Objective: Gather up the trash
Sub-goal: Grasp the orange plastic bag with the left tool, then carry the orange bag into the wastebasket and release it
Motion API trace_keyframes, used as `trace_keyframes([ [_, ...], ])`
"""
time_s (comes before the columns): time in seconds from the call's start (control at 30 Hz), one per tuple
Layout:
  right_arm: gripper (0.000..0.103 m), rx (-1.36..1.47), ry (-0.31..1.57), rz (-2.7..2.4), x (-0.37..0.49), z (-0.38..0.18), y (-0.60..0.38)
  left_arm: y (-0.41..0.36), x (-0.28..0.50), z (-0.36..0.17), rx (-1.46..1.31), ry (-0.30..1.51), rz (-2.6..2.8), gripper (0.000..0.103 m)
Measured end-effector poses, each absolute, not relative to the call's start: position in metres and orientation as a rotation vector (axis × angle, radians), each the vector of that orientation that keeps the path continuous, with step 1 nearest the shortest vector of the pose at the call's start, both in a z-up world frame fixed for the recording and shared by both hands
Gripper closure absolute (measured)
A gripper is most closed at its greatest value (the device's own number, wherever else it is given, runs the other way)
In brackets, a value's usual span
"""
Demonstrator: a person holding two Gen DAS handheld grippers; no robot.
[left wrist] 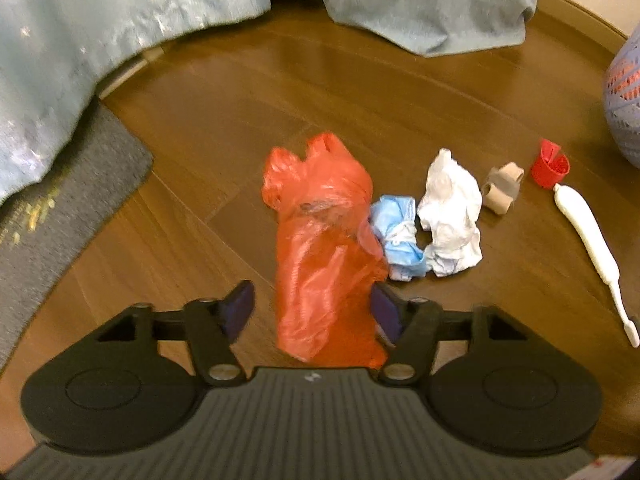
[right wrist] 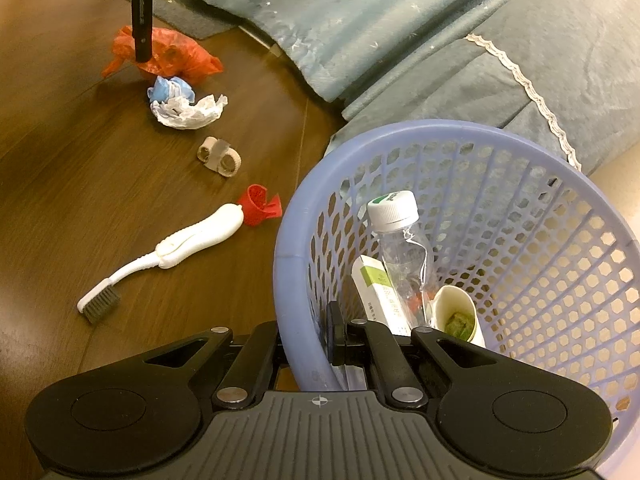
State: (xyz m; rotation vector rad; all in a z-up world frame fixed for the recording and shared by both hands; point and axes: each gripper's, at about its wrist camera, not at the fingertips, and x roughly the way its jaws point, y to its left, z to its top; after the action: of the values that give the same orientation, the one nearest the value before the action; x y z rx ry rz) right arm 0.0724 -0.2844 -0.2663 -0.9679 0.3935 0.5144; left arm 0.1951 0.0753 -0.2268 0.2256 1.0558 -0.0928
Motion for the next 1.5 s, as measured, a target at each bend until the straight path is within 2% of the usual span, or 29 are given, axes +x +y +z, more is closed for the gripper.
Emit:
trace_keyframes([
  [0.1, 0.102, -0.969, 0.394, 0.514, 0.072, -0.266, -0.285, 0.075, 0.196, -0.23, 0.236, 1.073, -0.094, 0.081],
  [0.2, 0.102, -0.968, 0.393, 0.514, 0.071, -0.266, -0.285, 0.077, 0.191, -0.227, 0.232, 1.08, -0.086, 0.089],
  [0.3, 0.102, -0.966, 0.394, 0.514, 0.072, -0.266, -0.285, 0.076, 0.182, -0.224, 0.243, 1.088, -0.094, 0.093],
  [0.9, 0.102, -0.966, 0.397, 0.513, 0.072, -0.266, -0.284, 0.062, 0.123, -0.195, 0.196, 1.103, -0.065, 0.094],
  [1.5, 0.101, -0.966, 0.399, 0.513, 0.071, -0.267, -0.284, 0.024, 0.12, -0.165, 0.241, 1.05, -0.175, 0.094],
])
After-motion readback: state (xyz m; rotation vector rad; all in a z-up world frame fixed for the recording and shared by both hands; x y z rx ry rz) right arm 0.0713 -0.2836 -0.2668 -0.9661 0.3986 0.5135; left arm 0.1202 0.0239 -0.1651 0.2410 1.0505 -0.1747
